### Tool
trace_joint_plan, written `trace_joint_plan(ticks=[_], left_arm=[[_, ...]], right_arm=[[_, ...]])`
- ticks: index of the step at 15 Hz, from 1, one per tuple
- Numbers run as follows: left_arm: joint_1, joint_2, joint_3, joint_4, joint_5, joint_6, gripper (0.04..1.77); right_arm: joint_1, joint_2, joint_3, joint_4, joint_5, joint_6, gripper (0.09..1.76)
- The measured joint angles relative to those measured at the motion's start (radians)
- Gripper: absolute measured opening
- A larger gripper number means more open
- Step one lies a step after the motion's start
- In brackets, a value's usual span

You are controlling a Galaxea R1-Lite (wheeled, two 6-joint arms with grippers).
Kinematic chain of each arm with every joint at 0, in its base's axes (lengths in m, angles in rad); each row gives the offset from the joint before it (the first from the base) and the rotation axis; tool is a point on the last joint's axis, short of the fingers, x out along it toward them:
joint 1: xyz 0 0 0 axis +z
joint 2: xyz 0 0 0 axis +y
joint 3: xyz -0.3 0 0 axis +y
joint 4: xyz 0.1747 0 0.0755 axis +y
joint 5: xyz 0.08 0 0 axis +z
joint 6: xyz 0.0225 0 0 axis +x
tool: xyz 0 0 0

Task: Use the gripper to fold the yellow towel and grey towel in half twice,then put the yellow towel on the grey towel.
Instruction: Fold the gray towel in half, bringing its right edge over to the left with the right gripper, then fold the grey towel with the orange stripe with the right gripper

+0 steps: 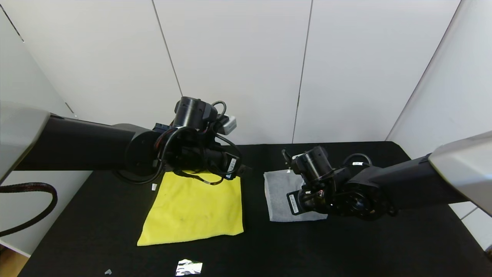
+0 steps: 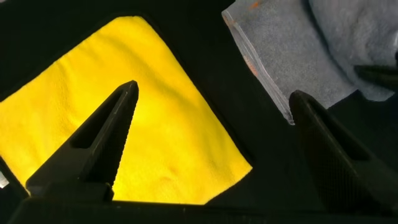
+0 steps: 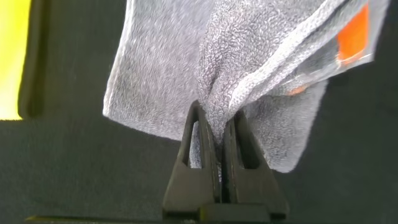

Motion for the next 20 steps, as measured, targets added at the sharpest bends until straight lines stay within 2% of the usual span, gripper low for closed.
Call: trace_joint_plan(ticks=[5, 9, 12, 16, 20], left_arm=[[0.001, 0.0, -0.002, 0.0, 0.0, -0.001, 1.72], [0.001, 0.0, -0.001, 0.0, 0.0, -0.001, 1.72], [0.001, 0.0, 0.0, 0.0, 0.0, -0.001, 1.72], [0.001, 0.004, -0.002, 0.0, 0.0, -0.001, 1.72], [0.003, 0.005, -0.002, 0.0, 0.0, -0.001, 1.72]], right_arm=[[0.033, 0.028, -0.001, -0.002, 0.002, 0.027, 0.16], [0.037, 0.046, 0.0, -0.058, 0.002, 0.029, 0.75], [0.038, 0.047, 0.003, -0.066, 0.003, 0.044, 1.06], [0.043, 0.037, 0.007, -0.083, 0.031, 0.065, 1.33], [0.044, 0.006, 0.012, -0.081, 0.032, 0.066, 1.48]])
